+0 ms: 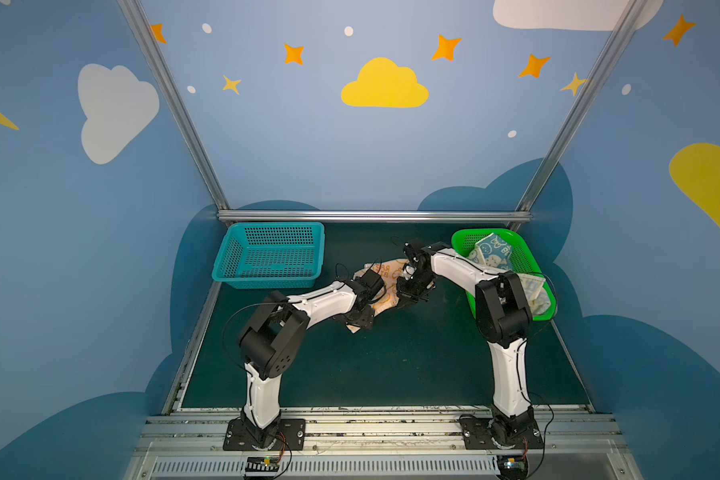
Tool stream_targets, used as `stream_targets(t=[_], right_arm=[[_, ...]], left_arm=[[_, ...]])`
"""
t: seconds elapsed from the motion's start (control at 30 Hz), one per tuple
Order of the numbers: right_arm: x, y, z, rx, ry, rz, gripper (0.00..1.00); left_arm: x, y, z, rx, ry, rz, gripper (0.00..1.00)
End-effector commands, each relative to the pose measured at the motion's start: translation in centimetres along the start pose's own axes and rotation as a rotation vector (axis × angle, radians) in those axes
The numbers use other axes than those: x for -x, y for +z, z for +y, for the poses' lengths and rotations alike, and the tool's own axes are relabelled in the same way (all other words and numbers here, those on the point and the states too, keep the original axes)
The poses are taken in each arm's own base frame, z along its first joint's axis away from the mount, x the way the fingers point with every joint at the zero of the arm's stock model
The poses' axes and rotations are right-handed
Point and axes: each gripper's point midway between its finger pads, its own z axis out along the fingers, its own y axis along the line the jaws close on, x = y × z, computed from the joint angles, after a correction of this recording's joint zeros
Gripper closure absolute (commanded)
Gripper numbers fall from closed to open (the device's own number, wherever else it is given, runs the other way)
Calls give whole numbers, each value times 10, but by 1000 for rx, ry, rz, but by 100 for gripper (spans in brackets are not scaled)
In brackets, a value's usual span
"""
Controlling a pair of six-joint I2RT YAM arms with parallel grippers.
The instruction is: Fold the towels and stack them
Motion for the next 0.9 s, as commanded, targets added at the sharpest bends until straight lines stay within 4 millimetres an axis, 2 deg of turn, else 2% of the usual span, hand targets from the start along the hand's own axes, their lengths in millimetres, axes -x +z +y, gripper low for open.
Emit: stream_targets(t=[0.0, 0.13, 0.27, 0.37, 0.6, 0.87], right_arm=[[2, -15, 8, 26, -2, -27, 85], [-1, -28, 9, 27, -15, -51, 67], [-2, -37, 3, 17, -19, -67, 47], [-4, -41, -4, -3, -25, -78, 34], [-11, -53, -17, -20, -28, -96, 21], [-15, -51, -25, -10, -25, -85, 17]], left_arm=[[-5, -25, 2, -19, -13, -52, 6], [-18, -32, -5, -79, -30, -69, 10], [-29, -19, -4, -56, -56, -15, 18], [-33, -12, -3, -44, -82, 23, 20], [-31, 0, -2, -77, -165, 48, 27], [-37, 16, 6, -34, -176, 92, 35]])
